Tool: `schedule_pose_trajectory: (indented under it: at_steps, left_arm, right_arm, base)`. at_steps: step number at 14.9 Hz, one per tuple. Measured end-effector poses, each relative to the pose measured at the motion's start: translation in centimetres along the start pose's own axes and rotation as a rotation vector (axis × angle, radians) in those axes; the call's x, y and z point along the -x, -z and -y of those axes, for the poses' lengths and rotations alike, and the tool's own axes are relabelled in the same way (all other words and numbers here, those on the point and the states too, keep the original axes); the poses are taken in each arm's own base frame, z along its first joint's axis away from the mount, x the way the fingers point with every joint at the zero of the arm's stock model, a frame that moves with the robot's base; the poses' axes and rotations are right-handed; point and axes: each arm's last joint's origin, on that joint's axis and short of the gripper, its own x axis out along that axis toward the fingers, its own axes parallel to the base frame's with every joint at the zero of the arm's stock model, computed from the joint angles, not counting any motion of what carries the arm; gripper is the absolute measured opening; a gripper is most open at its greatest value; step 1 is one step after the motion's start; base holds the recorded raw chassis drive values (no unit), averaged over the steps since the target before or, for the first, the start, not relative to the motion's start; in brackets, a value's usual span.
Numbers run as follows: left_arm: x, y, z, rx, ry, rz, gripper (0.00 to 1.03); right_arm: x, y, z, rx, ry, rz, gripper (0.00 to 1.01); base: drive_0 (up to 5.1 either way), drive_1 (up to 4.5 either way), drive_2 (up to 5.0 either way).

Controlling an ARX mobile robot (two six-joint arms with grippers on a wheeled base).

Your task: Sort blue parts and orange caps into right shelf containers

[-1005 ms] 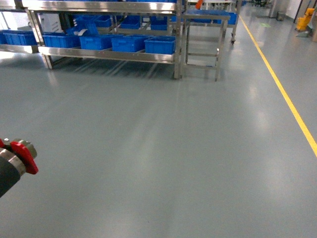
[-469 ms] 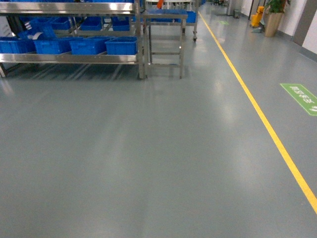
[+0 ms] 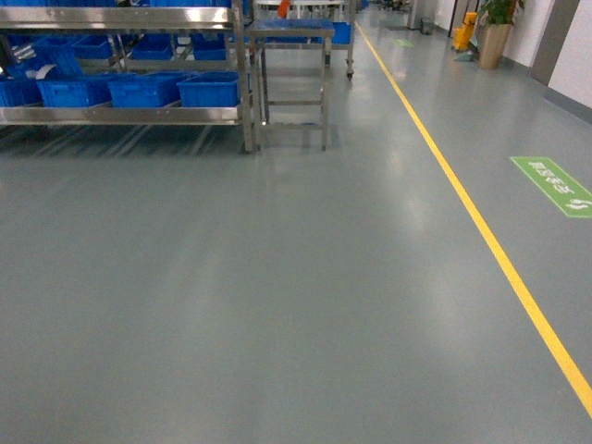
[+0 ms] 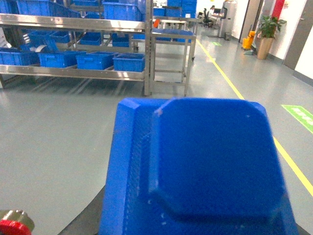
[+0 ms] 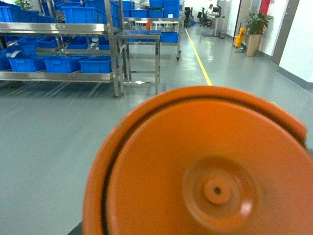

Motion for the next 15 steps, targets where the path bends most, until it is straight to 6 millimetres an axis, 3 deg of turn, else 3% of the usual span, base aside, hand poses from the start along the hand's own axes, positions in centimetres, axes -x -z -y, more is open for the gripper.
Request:
schedule_pose_trajectory:
  at_steps: [15]
  left_arm:
    - [0.00, 0.00, 0.00, 0.000, 0.000, 0.000, 0.42]
  right_arm:
    - [0.00, 0.03, 0.00, 0.000, 0.000, -0.003, 0.45]
  base:
    - [-1.6, -1.62, -1.6]
